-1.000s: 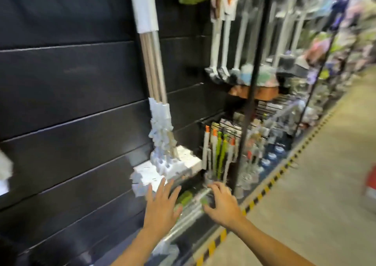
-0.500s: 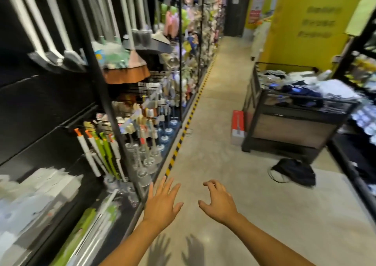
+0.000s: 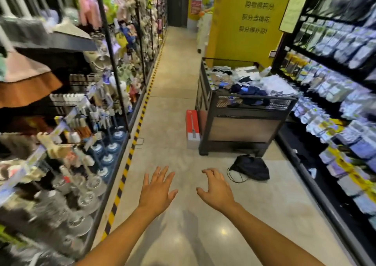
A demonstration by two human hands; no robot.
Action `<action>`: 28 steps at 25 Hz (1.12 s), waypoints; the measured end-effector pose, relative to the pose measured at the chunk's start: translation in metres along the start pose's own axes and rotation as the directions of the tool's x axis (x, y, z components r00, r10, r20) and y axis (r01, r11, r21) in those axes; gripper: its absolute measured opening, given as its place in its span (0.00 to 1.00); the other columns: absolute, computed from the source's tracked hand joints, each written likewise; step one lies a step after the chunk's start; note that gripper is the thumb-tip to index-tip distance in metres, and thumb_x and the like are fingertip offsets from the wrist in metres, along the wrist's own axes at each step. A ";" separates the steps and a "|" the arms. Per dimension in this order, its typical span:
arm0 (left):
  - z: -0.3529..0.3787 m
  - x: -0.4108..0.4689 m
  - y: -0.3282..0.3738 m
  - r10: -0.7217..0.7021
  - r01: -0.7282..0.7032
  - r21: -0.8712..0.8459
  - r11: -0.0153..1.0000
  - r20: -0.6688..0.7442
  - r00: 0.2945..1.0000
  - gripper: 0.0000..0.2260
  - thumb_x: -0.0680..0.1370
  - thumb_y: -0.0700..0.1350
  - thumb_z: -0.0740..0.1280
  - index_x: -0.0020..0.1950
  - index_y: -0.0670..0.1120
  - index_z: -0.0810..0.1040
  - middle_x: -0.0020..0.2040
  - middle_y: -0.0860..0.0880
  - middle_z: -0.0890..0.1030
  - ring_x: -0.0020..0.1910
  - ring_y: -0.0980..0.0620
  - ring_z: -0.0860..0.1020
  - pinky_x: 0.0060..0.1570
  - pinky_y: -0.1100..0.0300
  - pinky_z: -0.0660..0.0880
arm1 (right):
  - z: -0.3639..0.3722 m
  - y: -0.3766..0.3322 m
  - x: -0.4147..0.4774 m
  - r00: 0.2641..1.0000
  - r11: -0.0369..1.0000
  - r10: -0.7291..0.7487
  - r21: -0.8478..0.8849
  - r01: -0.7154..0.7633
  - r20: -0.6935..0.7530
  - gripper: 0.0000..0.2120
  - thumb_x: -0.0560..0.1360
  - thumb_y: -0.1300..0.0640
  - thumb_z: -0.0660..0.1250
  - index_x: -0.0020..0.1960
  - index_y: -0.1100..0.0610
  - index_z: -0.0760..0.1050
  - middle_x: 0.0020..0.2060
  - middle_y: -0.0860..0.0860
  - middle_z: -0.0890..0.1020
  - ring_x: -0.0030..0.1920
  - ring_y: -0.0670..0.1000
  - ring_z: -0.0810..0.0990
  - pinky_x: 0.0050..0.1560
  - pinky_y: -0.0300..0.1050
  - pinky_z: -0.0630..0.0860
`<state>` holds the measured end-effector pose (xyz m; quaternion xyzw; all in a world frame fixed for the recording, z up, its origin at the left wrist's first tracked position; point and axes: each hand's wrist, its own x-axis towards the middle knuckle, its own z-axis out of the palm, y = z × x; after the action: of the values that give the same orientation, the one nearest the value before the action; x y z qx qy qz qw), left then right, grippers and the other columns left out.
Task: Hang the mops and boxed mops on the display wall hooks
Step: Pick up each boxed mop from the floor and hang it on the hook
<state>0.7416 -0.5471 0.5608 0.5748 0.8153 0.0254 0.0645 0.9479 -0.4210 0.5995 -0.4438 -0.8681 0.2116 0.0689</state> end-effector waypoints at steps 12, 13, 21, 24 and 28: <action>-0.045 0.328 -0.014 0.043 -0.045 -0.024 0.999 -0.066 0.997 0.32 0.84 0.66 0.52 0.85 0.57 0.50 0.87 0.51 0.46 0.85 0.47 0.43 0.82 0.38 0.43 | -0.051 0.058 0.316 0.995 0.999 -0.024 -0.031 0.022 -0.097 0.33 0.74 0.42 0.70 0.76 0.51 0.68 0.75 0.49 0.68 0.75 0.53 0.68 0.72 0.52 0.71; -0.047 0.355 -0.018 0.045 -0.046 -0.028 0.999 -0.059 0.997 0.31 0.84 0.66 0.51 0.85 0.57 0.52 0.86 0.51 0.48 0.85 0.47 0.44 0.82 0.37 0.45 | -0.054 0.061 0.348 0.996 0.999 -0.032 -0.032 0.029 -0.086 0.33 0.74 0.42 0.70 0.76 0.51 0.68 0.75 0.49 0.69 0.74 0.53 0.69 0.72 0.52 0.71; -0.048 0.542 -0.084 -0.021 0.021 -0.017 1.000 -0.013 1.000 0.32 0.80 0.67 0.52 0.79 0.54 0.70 0.81 0.49 0.68 0.81 0.44 0.65 0.76 0.35 0.63 | -0.049 0.059 0.577 0.999 0.999 -0.031 0.039 0.030 0.019 0.29 0.72 0.46 0.70 0.72 0.50 0.72 0.70 0.49 0.74 0.69 0.54 0.74 0.66 0.56 0.77; -0.038 0.607 -0.120 -0.041 0.039 -0.040 0.998 -0.043 0.998 0.32 0.80 0.67 0.51 0.80 0.54 0.67 0.83 0.49 0.65 0.83 0.44 0.61 0.78 0.36 0.57 | -0.029 0.052 0.650 0.997 0.999 -0.015 0.047 0.012 0.076 0.29 0.72 0.47 0.69 0.72 0.50 0.72 0.70 0.49 0.73 0.70 0.55 0.73 0.67 0.55 0.75; -0.025 0.704 -0.183 -0.011 0.011 -0.024 1.000 0.008 1.000 0.32 0.80 0.67 0.52 0.79 0.53 0.70 0.81 0.48 0.68 0.81 0.43 0.64 0.76 0.34 0.64 | 0.001 0.040 0.755 0.992 0.999 0.020 0.030 -0.024 0.127 0.30 0.75 0.46 0.69 0.75 0.52 0.68 0.72 0.50 0.70 0.72 0.56 0.70 0.69 0.54 0.72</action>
<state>0.3340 0.0544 0.5110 0.5695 0.8179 0.0328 0.0747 0.5272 0.2030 0.5298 -0.4378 -0.8624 0.2536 0.0184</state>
